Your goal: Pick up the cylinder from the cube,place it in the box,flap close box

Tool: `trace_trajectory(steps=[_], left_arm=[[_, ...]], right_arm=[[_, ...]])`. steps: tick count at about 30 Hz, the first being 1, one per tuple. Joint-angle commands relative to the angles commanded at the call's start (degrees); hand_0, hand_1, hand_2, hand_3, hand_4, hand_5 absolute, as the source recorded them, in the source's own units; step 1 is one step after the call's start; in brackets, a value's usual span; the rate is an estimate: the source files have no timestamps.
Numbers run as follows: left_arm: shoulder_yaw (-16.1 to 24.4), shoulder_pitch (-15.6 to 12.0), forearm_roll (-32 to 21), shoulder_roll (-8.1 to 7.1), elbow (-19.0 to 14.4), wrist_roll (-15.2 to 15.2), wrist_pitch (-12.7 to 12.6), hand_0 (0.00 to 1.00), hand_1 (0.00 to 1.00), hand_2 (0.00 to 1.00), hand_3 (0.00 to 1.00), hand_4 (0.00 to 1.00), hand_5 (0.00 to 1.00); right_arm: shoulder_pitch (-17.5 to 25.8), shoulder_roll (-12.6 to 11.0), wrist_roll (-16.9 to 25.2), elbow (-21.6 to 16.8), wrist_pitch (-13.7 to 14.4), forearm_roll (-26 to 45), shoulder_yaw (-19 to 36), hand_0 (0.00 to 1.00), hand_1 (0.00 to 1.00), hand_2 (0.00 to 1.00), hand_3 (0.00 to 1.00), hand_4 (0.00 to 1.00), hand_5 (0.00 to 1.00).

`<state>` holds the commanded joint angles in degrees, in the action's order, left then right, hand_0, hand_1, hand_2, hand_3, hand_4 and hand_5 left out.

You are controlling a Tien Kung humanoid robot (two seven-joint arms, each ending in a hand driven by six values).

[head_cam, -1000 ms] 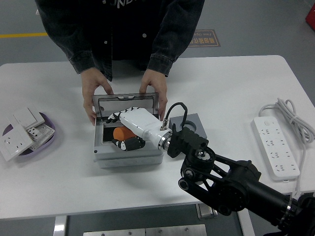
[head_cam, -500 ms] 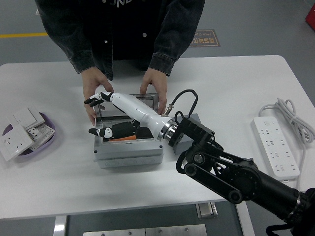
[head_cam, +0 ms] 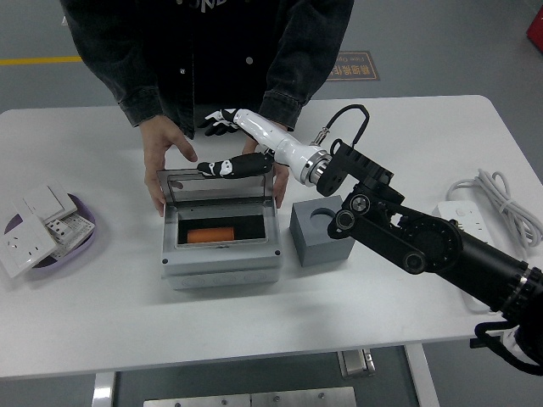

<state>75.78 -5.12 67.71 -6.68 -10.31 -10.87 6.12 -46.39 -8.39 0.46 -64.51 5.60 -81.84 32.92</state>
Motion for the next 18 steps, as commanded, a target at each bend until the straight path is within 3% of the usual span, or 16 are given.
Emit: trace_trajectory(steps=[12, 18], left_arm=[[0.45, -0.19, 0.16, -0.13, 0.00, 0.11, -0.05, 0.636, 0.670, 0.657, 0.700, 0.750, 0.316], [0.01, -0.32, -0.35, -0.15, 0.00, 0.35, -0.05, 0.636, 0.669, 0.657, 0.700, 0.750, 0.316]], right_arm=[[0.90, -6.62, -3.58, -11.77, -0.41, -4.54, -5.81, 0.780, 0.667, 0.705, 0.736, 0.861, 0.364], [2.14, -9.10, -4.13, -15.54, -0.21, -4.56, -7.87, 0.768, 0.664, 0.709, 0.745, 0.858, 0.368]])
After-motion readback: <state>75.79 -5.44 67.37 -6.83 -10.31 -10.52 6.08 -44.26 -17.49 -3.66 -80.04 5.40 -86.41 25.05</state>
